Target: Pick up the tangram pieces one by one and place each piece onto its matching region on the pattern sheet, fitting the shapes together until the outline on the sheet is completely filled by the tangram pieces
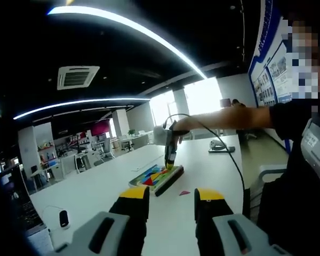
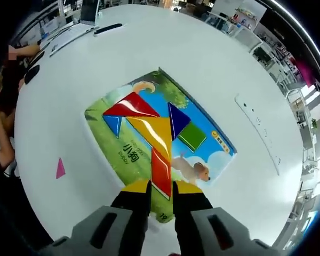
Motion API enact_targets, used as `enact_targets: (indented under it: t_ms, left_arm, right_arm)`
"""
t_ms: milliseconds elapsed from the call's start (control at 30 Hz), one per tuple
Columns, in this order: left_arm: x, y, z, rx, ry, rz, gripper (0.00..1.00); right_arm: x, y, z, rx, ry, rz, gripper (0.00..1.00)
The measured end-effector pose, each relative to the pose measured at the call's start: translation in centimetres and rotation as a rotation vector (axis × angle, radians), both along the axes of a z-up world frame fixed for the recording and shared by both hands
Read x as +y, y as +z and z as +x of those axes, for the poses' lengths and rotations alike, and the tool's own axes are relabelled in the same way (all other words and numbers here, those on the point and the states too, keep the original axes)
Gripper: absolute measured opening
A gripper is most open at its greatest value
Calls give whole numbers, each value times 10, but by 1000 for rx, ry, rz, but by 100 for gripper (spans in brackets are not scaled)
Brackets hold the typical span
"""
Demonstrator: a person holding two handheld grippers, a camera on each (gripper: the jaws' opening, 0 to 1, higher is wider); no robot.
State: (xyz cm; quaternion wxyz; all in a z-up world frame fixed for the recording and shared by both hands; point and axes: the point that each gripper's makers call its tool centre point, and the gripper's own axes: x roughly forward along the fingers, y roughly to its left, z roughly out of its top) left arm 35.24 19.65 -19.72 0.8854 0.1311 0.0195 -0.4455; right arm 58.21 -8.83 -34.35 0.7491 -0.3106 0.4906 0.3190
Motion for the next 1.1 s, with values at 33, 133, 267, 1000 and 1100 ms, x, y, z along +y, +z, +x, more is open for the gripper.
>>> enact_targets:
  t_ms: [33, 133, 267, 1000, 1100]
  left_arm:
    - [1, 0, 0, -1, 1, -1, 35]
    - [1, 0, 0, -1, 2, -1, 35]
    - [1, 0, 0, -3, 1, -1, 35]
    - [1, 0, 0, -3, 2, -1, 35]
    - [3, -1, 2, 4, 7, -5, 35]
  right_arm:
    - [0, -1, 0, 1, 0, -1, 18]
    - [1, -1, 0, 10, -1, 3, 17]
    - [0, -2, 0, 20, -15, 18, 16]
    - [3, 12, -10, -27, -28, 94, 14]
    - [10, 28, 2, -104, 8, 161, 27]
